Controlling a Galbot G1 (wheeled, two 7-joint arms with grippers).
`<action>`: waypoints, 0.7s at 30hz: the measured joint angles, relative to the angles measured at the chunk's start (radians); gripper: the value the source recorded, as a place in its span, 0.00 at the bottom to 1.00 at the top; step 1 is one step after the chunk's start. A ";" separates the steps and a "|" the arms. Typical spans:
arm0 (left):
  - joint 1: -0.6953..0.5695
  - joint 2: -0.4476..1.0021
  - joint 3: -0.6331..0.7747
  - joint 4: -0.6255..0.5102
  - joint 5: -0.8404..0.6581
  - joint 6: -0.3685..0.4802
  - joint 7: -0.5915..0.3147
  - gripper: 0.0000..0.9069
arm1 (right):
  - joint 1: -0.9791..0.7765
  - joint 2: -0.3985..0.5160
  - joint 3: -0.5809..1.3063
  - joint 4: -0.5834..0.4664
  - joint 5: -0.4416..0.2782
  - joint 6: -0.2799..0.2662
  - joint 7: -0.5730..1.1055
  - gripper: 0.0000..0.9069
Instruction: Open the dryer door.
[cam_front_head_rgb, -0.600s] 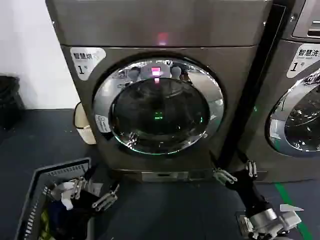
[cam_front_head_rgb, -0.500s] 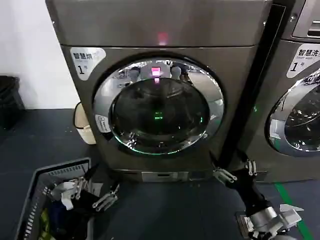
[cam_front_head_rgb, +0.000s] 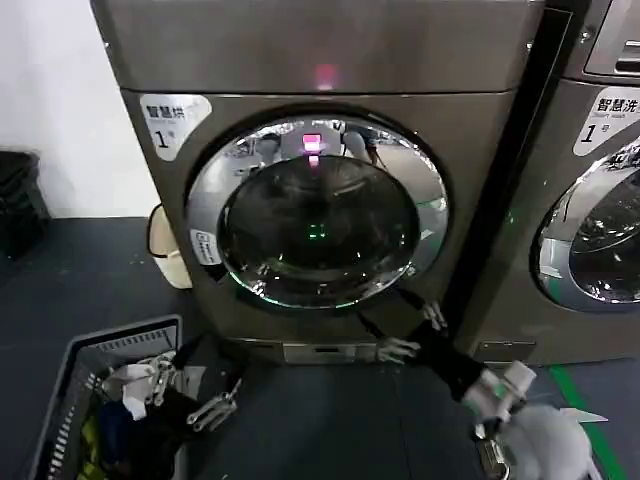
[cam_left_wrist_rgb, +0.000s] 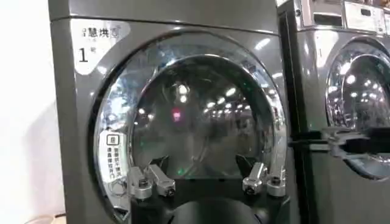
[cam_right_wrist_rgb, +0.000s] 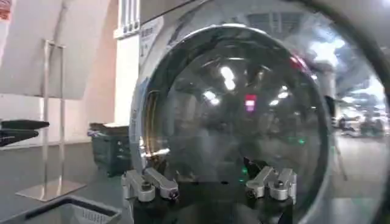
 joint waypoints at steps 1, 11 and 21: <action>0.000 0.003 -0.001 0.001 0.001 0.003 0.000 1.00 | 0.031 0.005 -0.027 -0.019 -0.001 -0.002 0.000 1.00; 0.006 -0.010 -0.005 -0.011 0.013 0.007 0.006 1.00 | 0.239 0.064 -0.224 -0.164 -0.016 -0.022 0.020 1.00; 0.015 -0.008 -0.026 -0.032 0.013 0.011 0.008 1.00 | 0.337 0.172 -0.330 -0.255 -0.063 -0.045 0.040 1.00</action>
